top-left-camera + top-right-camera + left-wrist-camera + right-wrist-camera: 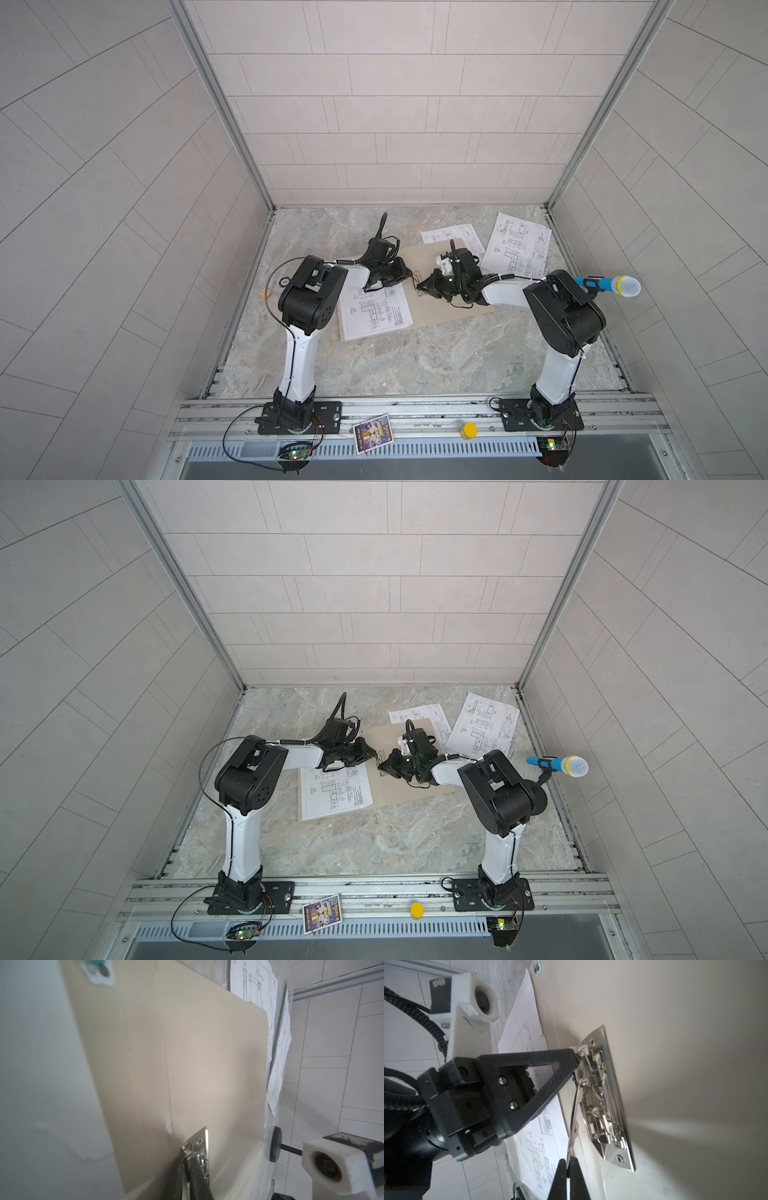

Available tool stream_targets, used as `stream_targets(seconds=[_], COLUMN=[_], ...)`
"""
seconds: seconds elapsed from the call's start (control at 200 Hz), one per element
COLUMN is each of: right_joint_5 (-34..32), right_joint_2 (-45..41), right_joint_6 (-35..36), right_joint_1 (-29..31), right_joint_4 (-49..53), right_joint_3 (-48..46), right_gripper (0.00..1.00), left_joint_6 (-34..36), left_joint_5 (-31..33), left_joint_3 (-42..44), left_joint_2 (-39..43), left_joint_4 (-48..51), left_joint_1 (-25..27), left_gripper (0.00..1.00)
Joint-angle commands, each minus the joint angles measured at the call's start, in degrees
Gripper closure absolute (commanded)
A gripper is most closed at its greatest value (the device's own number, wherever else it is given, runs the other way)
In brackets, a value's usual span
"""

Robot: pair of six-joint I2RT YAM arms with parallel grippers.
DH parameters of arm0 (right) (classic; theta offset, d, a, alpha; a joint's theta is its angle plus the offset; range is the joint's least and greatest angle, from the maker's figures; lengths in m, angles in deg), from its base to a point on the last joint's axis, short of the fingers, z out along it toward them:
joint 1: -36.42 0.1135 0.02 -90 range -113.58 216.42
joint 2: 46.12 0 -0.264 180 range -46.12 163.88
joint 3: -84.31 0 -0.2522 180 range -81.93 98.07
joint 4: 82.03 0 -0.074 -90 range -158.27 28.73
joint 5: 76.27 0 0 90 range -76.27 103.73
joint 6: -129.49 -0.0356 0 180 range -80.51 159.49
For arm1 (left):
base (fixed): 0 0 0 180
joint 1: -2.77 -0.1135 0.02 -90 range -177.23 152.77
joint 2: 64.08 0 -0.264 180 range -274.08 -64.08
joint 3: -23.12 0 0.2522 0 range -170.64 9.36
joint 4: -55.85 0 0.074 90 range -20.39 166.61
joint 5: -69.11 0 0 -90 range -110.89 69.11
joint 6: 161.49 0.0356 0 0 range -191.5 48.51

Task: Put the files into the folder
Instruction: 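Lift the clip's wire lever with the right gripper while the left gripper grips the plate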

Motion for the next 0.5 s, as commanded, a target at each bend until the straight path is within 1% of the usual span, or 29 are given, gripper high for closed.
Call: stream_targets(seconds=[0.0,0.09,0.15,0.23,0.34,0.395,0.49], right_joint_5=[-0.57,-0.52,0.22,1.09,1.49,1.93,2.3], right_joint_2=[-1.17,-1.77,-2.03,-2.97,-5.3,-6.4,-8.6], right_joint_6=[0.52,0.44,0.29,-0.96,-1.58,-1.58,-0.61], right_joint_1=[0.4,0.63,0.72,0.75,0.66,0.54,0.06], right_joint_4=[2.42,2.91,2.7,0.64,-2.64,-3.33,-3.6], right_joint_3=[3.12,3.97,4.23,3.44,2.27,2.16,1.55], right_gripper=[1.0,1.0,0.89,0.73,0.57,0.51,0.48], left_joint_6=[1.49,0.55,1.44,3.32,3.88,3.82,3.88], left_joint_5=[-1.28,-2.85,-3.11,-3.55,-3.84,-4.09,-4.04], left_joint_3=[0.34,-0.46,-1.66,-3.73,-3.94,-3.56,-2.85], left_joint_2=[-0.18,1.11,2.14,3.27,5.21,6.33,8.34], left_joint_4=[6.86,5.87,7.55,11.54,13.21,13.29,13.98], left_joint_1=[0.07,-0.23,-0.39,-0.63,-1.24,-1.59,-1.79], left_gripper=[0.73,0.65,0.59,0.53,0.48,0.46,0.43])
